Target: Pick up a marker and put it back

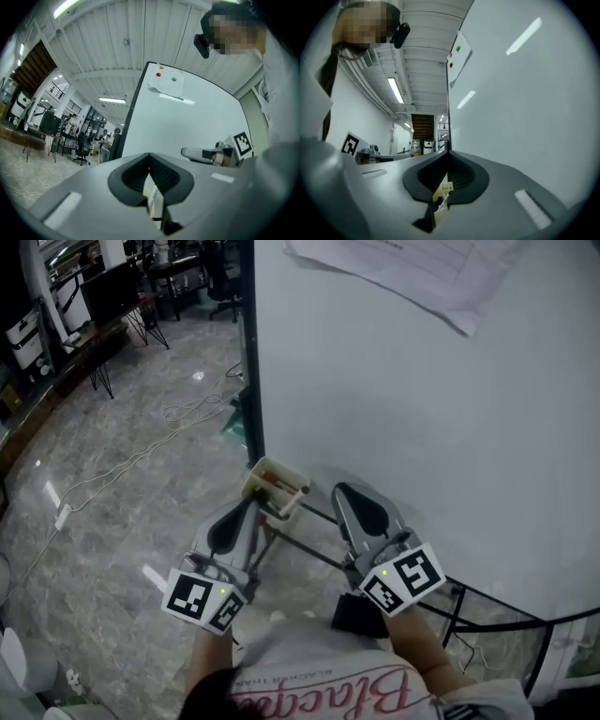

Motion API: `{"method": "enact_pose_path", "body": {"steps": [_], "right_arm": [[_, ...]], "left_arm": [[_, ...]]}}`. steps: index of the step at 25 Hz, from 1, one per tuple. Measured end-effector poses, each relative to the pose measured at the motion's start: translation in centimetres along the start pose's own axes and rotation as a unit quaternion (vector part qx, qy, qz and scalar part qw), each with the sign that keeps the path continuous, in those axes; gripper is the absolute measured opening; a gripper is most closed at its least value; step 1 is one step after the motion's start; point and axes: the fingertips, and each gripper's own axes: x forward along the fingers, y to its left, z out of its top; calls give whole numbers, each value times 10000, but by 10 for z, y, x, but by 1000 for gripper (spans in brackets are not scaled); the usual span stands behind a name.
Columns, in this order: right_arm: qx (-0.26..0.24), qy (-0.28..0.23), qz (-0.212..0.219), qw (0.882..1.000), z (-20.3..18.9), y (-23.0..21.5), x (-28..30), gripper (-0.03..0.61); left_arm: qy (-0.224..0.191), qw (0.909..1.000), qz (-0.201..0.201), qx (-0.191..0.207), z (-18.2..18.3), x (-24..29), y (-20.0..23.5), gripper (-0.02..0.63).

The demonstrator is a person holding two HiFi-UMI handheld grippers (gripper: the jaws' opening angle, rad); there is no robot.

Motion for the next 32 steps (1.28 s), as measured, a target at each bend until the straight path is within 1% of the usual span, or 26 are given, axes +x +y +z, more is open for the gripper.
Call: {"method": "enact_pose_path", "body": {"steps": [4,6,8,10,13,23,32], "right_arm": [[-113,-230,229,9994,19,14,-9,2],[-258,-279,270,9989,23,20,-12,2],[-469,-228,263,9983,21,24,-11,2],[-557,-110,279,9980,15,28,-10,0],[-501,-14,321,9982,9,31,-11,0],[-458,2,285,9985,5,31,-13,0],[-404,204,334,9984,-10,34,-8,0]], "left_arm": [[-107,9999,-54,63,7,2,-7,0],[-166,9998,-58,96,12,2,-10,-1],[-210,9997,-56,125,15,2,-12,0],[-220,9996,-59,145,17,2,-15,0],[-226,9996,-71,173,18,2,-19,0],[-188,9994,-150,230,18,4,-31,0],[-164,9992,-185,301,19,7,-36,0]]}}
